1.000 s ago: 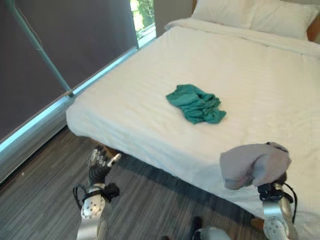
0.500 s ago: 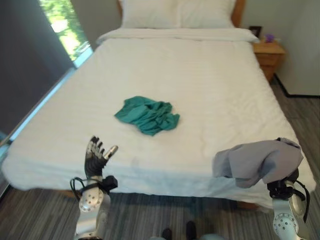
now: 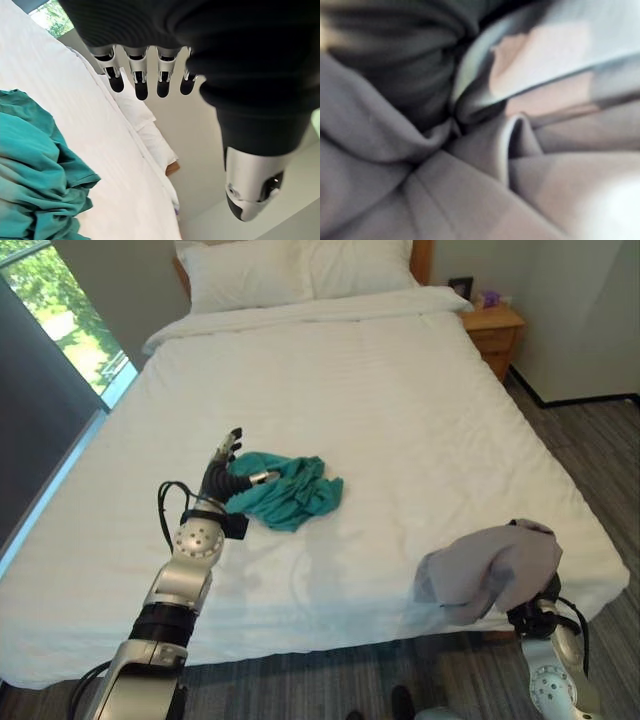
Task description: Pick up bed clothes into laundry basket.
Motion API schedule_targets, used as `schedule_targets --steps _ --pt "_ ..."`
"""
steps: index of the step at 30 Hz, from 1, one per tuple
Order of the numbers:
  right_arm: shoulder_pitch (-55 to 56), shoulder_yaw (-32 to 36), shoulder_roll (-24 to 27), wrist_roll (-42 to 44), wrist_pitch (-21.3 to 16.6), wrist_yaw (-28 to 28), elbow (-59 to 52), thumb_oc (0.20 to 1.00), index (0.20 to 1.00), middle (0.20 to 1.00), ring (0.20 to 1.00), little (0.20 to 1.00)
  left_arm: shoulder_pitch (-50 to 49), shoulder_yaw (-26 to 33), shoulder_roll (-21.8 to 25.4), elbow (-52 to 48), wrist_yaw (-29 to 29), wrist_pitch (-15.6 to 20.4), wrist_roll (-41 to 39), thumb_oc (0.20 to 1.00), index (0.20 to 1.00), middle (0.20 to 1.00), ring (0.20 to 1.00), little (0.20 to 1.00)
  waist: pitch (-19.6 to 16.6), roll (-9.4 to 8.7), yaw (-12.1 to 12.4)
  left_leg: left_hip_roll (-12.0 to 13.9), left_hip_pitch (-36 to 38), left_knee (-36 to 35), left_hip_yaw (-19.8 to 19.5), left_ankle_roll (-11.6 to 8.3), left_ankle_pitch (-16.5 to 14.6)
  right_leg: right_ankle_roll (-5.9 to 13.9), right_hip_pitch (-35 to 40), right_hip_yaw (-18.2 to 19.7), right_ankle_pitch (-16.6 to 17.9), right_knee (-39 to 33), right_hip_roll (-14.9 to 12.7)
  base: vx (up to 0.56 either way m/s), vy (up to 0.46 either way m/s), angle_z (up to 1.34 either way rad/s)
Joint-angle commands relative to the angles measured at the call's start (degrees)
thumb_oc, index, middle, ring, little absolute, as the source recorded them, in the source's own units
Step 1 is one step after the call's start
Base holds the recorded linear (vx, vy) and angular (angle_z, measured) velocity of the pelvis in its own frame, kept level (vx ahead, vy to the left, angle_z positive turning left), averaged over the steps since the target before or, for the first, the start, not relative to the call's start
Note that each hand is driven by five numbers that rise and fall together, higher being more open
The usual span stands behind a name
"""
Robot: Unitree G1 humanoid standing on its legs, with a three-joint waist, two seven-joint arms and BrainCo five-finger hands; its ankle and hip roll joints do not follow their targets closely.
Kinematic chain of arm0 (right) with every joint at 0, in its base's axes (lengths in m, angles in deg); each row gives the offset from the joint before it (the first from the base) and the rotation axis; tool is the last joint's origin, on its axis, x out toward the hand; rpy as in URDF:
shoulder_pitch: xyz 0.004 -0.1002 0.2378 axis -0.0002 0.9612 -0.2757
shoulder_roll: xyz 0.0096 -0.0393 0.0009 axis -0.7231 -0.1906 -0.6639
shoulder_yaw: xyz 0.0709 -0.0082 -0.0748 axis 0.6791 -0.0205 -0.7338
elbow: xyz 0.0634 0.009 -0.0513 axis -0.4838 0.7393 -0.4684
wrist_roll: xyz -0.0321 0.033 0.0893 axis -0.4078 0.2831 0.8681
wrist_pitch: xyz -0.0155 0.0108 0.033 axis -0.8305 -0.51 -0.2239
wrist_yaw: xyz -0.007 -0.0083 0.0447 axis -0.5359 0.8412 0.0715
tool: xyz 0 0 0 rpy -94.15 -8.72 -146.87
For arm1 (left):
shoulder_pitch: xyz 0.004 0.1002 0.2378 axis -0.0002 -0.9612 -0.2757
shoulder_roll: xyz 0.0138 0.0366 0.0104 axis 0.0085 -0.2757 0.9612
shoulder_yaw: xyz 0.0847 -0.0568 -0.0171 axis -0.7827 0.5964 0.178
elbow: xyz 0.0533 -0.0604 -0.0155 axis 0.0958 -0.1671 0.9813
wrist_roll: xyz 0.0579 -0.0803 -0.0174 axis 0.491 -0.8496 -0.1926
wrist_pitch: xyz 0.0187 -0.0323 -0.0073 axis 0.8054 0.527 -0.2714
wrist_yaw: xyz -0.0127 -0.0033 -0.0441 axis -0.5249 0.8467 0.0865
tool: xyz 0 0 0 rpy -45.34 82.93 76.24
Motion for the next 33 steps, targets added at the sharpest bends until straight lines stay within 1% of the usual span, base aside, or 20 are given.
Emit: schedule_targets --steps 1,2,3,4,7,9,11,12,14,15,17,18,19,22,25,27,29,33 --pt "0.59 1.82 1.93 -1.36 -2.05 -2.28 -4.45 0.200 0.200 0.200 0.200 0.200 8.45 -3.63 4.10 5.33 3.15 1.05 5.46 1.000 1.000 1.000 1.000 1.000 -3.30 -2.71 -1.17 0.36 -2.17 0.59 -0.03 -0.87 0.48 5.21 1.17 -0.40 -3.11 1.57 -3.21 0.02 0.039 0.03" --pt "0.97 1.19 2.50 -1.15 -1.95 -2.57 -4.67 0.200 0.200 0.200 0.200 0.200 12.43 -5.89 4.17 9.02 3.98 0.21 7.66 1.000 1.000 1.000 1.000 1.000 -2.97 -2.94 -1.88 0.49 -2.65 0.59 0.18 -0.82 0.50 5.37 0.62 -0.19 -2.98 1.56 -3.20 0.01 0.024 -0.03" --pt "0.93 1.26 2.45 -1.15 -1.95 -2.57 -4.67 0.200 0.200 0.200 0.200 0.200 12.66 -6.03 4.14 9.23 4.02 0.29 7.65 1.000 1.000 1.000 1.000 1.000 -2.96 -2.97 -1.83 0.49 -2.70 0.59 0.17 -0.82 0.51 5.37 0.57 -0.20 -2.98 1.57 -3.20 -0.06 0.045 0.02" --pt "0.61 0.59 3.42 -0.67 -2.31 -2.87 -5.17 0.200 0.200 0.200 0.200 0.200 17.47 -8.90 4.02 13.49 4.82 -0.61 10.12 1.000 1.000 1.000 1.000 1.000 -1.65 -3.36 -2.70 0.61 -4.01 0.59 0.29 -0.90 0.89 5.56 -1.10 0.13 -2.48 1.72 -3.04 -0.14 0.027 -0.07" --pt "-0.35 -1.05 4.71 0.67 -3.02 -3.29 -5.87 0.200 0.200 0.200 0.200 0.200 25.94 -13.49 4.21 22.29 6.01 -1.67 13.52 1.000 1.000 1.000 1.000 1.000 0.82 -4.33 -3.96 0.93 -7.38 0.59 0.72 -0.95 1.80 5.69 -4.73 1.04 -1.37 2.09 -2.80 -0.18 0.029 -0.05" --pt "-0.75 -1.79 5.78 1.20 -3.51 -3.34 -6.51 0.200 0.200 0.200 0.200 0.200 31.93 -15.50 3.18 27.80 6.60 -1.81 12.75 1.000 1.000 1.000 1.000 1.000 2.90 -4.78 -4.75 0.90 -9.69 0.59 1.17 -1.05 2.51 5.80 -6.99 1.06 -0.75 2.23 -2.82 -0.18 0.027 -0.14" --pt "-1.84 -2.86 6.50 2.12 -4.12 -3.57 -7.32 0.200 0.200 0.200 0.200 0.200 38.61 -18.36 3.33 34.36 6.84 -1.60 12.68 1.000 1.000 1.000 1.000 1.000 5.06 -5.40 -5.83 0.93 -12.34 0.73 1.41 -1.20 3.38 5.86 -10.12 1.32 -0.01 2.96 -2.64 -0.19 0.012 -0.10" --pt "-2.05 -3.52 7.12 2.62 -4.60 -3.40 -7.76 0.200 0.200 0.200 0.200 0.200 41.37 -19.74 3.70 36.56 7.07 -1.99 12.84 1.000 1.000 1.000 1.000 1.000 6.17 -5.79 -6.54 0.94 -13.51 0.77 1.62 -1.25 3.84 5.90 -11.48 1.62 0.52 3.22 -2.52 -0.11 0.003 0.03" --pt "-2.56 -4.08 7.20 3.05 -4.76 -3.59 -7.66 0.200 0.200 0.200 0.200 0.200 43.74 -21.17 4.42 38.93 7.02 -2.20 13.42 1.000 1.000 1.000 1.000 1.000 6.83 -6.11 -6.97 1.00 -14.77 0.75 1.90 -1.33 4.28 6.02 -12.82 1.64 0.89 3.40 -2.51 -0.11 0.002 0.02" --pt "-3.26 -5.24 7.99 4.02 -5.37 -3.53 -7.89 0.200 0.200 0.200 0.200 0.200 48.38 -24.99 5.51 42.62 6.22 -3.09 15.92 1.000 1.000 1.000 1.000 1.000 8.40 -6.51 -7.84 1.00 -17.36 0.59 2.33 -1.59 5.32 6.15 -15.47 1.76 1.87 3.55 -2.50 -0.12 0.003 -0.11" --pt "-3.19 -5.38 7.85 4.09 -5.50 -3.69 -8.15 0.200 0.200 0.200 0.200 0.200 50.03 -26.19 5.94 43.81 6.10 -3.25 16.85 1.000 1.000 1.000 1.000 1.000 8.55 -6.62 -8.09 1.05 -18.50 0.59 2.37 -1.75 5.62 6.22 -16.47 1.57 2.09 3.54 -2.65 -0.11 -0.009 -0.20" --pt "-2.98 -5.84 7.99 4.25 -5.94 -3.76 -8.47 0.200 0.200 0.200 0.200 0.200 53.26 -29.40 6.77 46.49 5.18 -4.41 20.27 1.000 1.000 1.000 1.000 1.000 9.57 -6.90 -9.05 1.12 -20.95 0.59 2.70 -2.13 6.09 6.63 -18.58 1.47 3.07 3.22 -2.95 -0.14 -0.033 -0.05" --pt "-3.06 -6.25 7.73 4.54 -6.39 -3.48 -8.42 0.200 0.200 0.200 0.200 0.200 55.47 -31.16 6.89 47.93 4.95 -5.10 21.74 1.000 1.000 1.000 1.000 1.000 10.17 -7.01 -9.39 1.17 -23.10 0.59 2.76 -2.35 6.63 6.74 -20.32 1.28 3.64 2.94 -3.22 -0.14 -0.026 -0.02" --pt "-2.76 -6.53 7.70 4.08 -6.73 -3.41 -8.97 0.200 0.200 0.200 0.200 0.200 56.86 -33.02 7.21 50.39 2.53 -5.85 23.80 1.000 1.000 1.000 1.000 1.000 11.60 -6.98 -9.61 0.79 -24.96 0.59 2.95 -2.44 6.93 6.92 -22.14 1.18 4.41 2.67 -3.44 -0.06 0.007 -0.11" --pt "-2.23 -6.75 7.47 4.02 -6.63 -4.05 -9.56 0.200 0.200 0.200 0.200 0.200 58.59 -34.01 7.41 51.37 2.37 -6.07 24.45 1.000 1.000 1.000 1.000 1.000 12.23 -6.96 -9.88 0.80 -26.46 0.59 2.98 -2.55 7.15 7.03 -23.52 0.96 4.75 2.48 -3.67 -0.03 -0.005 -0.02" --pt "-1.76 -6.81 7.37 4.29 -6.81 -4.27 -9.53 0.200 0.200 0.200 0.200 0.200 59.15 -34.62 7.63 51.61 3.15 -6.57 25.68 1.000 1.000 1.000 1.000 1.000 12.49 -6.91 -9.99 0.80 -27.16 0.59 3.03 -2.61 7.22 7.10 -23.97 0.84 4.95 2.21 -3.79 -0.01 -0.020 0.08" --pt "-0.89 -6.92 7.64 4.01 -6.93 -4.65 -9.42 0.200 0.200 0.200 0.200 0.200 60.07 -36.23 8.24 51.82 4.50 -7.46 28.70 1.000 1.000 1.000 1.000 1.000 12.63 -6.85 -10.05 0.75 -27.60 0.59 3.12 -2.68 7.19 7.24 -24.26 0.33 5.10 1.94 -3.90 0.02 -0.021 0.06" --pt "-0.40 -6.62 8.03 4.24 -7.36 -5.07 -9.55 0.200 0.200 0.200 0.200 0.200 61.24 -36.74 9.21 50.38 6.12 -6.91 28.34 1.000 1.000 1.000 1.000 1.000 12.63 -6.41 -9.79 0.59 -27.17 0.59 3.04 -2.65 6.91 7.26 -23.84 0.24 4.78 1.89 -4.13 0.04 0.003 0.02"
